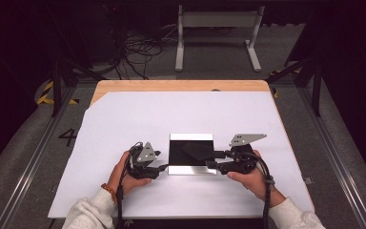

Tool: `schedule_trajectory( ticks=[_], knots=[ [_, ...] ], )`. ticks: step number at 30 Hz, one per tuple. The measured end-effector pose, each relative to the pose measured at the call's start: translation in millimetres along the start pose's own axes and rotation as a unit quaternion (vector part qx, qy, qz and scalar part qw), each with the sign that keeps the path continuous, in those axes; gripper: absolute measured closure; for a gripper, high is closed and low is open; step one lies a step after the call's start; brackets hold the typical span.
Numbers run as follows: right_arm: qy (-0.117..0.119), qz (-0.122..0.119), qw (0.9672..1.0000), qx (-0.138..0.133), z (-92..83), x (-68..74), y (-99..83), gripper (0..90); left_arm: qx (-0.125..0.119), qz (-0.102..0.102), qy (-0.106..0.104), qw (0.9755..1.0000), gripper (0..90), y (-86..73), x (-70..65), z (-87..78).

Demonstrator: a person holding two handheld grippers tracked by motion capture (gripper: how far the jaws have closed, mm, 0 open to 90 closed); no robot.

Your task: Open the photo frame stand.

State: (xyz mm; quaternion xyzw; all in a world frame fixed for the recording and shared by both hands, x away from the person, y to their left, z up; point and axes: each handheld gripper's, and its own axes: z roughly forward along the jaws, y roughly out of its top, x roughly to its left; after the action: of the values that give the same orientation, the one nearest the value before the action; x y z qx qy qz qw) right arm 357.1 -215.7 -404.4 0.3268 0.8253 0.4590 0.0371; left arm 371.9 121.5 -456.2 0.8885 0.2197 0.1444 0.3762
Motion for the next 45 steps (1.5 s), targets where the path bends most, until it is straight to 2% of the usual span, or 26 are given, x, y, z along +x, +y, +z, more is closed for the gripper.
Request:
schedule_trajectory(
  ticks=[1,3,5,7,10,14,19,20,26,30,31,37,41,45],
  knots=[
    [0.000,0.000,1.0000,0.000,0.0,0.0,0.0,47.9,0.000,0.000,0.000,1.0000,44.1,0.0,0.0,0.0],
    [0.008,0.028,0.9996,-0.006,0.7,-5.4,1.6,46.4,0.002,-0.002,0.000,1.0000,44.1,-0.6,0.4,0.0],
    [0.010,0.034,0.9994,-0.005,0.8,-6.3,2.6,46.1,0.003,-0.001,-0.002,1.0000,44.1,-0.4,0.2,0.8],
    [0.017,0.051,0.9985,-0.006,2.3,-8.2,3.9,44.9,0.004,0.002,-0.001,1.0000,44.0,0.4,-0.3,1.8],
    [0.013,0.070,0.9974,-0.002,7.5,-10.8,4.3,44.6,0.007,0.003,-0.004,1.0000,43.9,0.8,-1.2,3.4],
    [0.024,0.124,0.9920,-0.011,12.0,-21.1,4.3,42.2,0.007,0.003,-0.006,1.0000,43.2,1.0,-1.1,4.6],
    [0.052,0.152,0.9870,-0.012,23.5,-25.8,4.1,42.4,0.007,0.000,-0.012,0.9999,43.1,1.0,-1.7,6.0],
    [0.057,0.156,0.9862,-0.008,25.9,-25.1,3.7,43.3,0.008,0.001,-0.013,0.9999,43.0,1.1,-1.7,6.3],
    [0.058,0.154,0.9863,-0.011,28.5,-23.1,3.4,45.4,0.009,-0.003,-0.015,0.9999,42.7,0.6,-1.2,6.0],
    [0.051,0.177,0.9826,-0.021,26.0,-26.3,2.0,41.7,0.010,-0.003,-0.014,0.9998,42.6,0.5,-1.3,6.0],
    [0.043,0.180,0.9824,-0.023,24.5,-28.0,1.9,41.5,0.011,-0.003,-0.016,0.9998,42.4,0.6,-1.6,6.0],
    [0.043,0.191,0.9801,-0.031,24.4,-32.2,1.4,44.2,0.014,-0.003,-0.018,0.9997,40.8,0.7,-1.1,8.5],
    [0.054,0.204,0.9771,-0.028,28.0,-34.3,-1.4,45.9,0.014,-0.008,-0.021,0.9996,40.6,0.6,-1.4,9.3],
    [0.062,0.203,0.9769,-0.027,29.9,-35.3,-2.3,47.1,0.014,-0.012,-0.026,0.9995,39.7,0.2,-0.4,10.1]
  ],
)
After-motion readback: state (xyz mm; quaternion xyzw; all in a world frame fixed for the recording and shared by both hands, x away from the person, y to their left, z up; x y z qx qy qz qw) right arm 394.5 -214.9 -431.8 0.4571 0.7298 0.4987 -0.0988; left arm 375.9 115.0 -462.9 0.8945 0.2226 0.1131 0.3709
